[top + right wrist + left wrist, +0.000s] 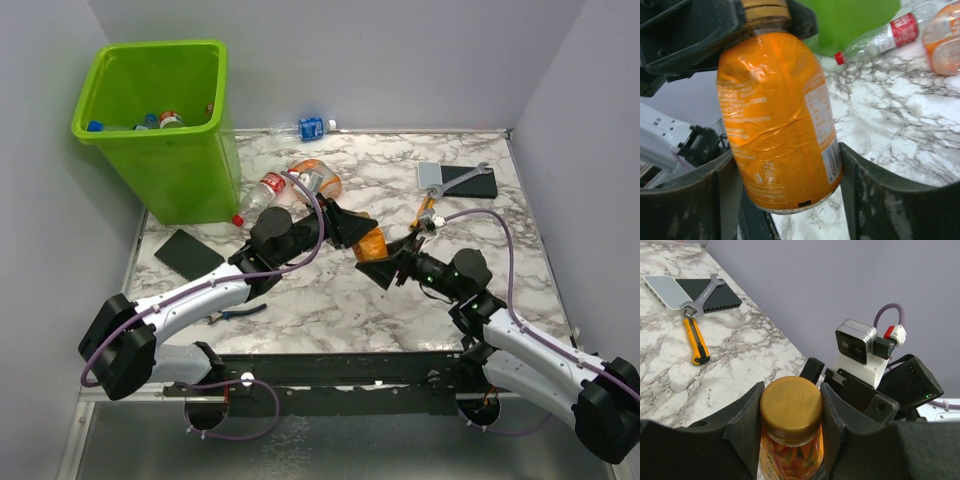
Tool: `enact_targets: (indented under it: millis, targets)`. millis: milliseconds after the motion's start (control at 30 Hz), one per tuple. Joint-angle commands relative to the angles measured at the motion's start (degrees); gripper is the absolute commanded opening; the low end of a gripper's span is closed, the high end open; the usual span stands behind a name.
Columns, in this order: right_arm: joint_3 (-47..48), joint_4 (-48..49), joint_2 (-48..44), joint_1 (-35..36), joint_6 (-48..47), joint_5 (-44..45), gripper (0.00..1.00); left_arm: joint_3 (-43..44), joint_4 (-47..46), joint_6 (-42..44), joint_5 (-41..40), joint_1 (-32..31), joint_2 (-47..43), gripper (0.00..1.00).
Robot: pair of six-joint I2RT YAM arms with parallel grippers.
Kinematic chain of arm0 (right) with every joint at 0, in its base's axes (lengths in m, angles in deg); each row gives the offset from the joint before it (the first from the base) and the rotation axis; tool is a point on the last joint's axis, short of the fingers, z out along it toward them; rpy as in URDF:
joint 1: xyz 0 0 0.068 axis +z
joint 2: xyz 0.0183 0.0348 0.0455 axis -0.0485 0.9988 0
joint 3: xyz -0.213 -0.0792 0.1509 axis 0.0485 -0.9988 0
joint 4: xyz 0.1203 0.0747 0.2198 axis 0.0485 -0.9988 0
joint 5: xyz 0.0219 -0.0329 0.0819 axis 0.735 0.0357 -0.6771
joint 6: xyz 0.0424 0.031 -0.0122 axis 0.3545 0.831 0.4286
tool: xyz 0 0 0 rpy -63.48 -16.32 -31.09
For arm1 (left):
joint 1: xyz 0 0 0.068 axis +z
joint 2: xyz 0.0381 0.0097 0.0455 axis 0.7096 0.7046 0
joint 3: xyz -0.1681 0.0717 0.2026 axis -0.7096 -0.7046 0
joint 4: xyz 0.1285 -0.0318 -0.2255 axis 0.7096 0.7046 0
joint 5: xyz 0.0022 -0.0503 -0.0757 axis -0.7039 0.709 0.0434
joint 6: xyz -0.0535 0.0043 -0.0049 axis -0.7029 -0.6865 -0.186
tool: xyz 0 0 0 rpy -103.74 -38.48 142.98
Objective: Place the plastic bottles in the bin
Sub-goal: Pick up the plastic bottle at the center of the board, then place the plastic bottle in the trash bin.
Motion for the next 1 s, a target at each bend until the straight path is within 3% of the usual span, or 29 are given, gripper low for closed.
enact_targets:
  millis: [0,33,67,233,400,700,867,967]
  targets:
    - [6.46,-9.11,-0.01,0.36,-1.34,-0.56,0.82,0.24,-1.54,1.34,1.78,0.07,-0.45,0.0]
    - [8.66,-12.86,0.7,0.32,-1.84,-0.8,0.96,-0.01,-1.32,1.9,1.46,0.07,-0.96,0.0]
    - [11.1,-16.59,1.51,0.36,-2.73,-1.27,0.99,-0.32,-0.77,2.43,1.2,0.09,-1.51,0.0]
    - [19.95,-31.91,2.62,0.37,-8.52,-1.75,1.0,1.08,6.61,8.43,0.81,0.06,-4.79,0.0]
    - [23.28,-39.49,0.74,0.37,-10.53,0.15,1.0,5.18,16.98,17.12,-4.01,0.05,-8.05,0.0]
    - [22.37,-39.72,-5.02,0.36,-5.78,10.52,1.0,18.03,34.94,35.44,-20.4,0.05,-10.33,0.0]
    - [23.44,-44.62,-6.45,0.37,-7.63,19.92,1.0,30.89,41.27,46.27,-38.18,0.11,-7.86,0.0]
    - [21.7,-43.71,-7.02,0.37,-7.91,20.73,1.0,37.87,41.27,51.34,-48.83,0.52,-4.66,0.0]
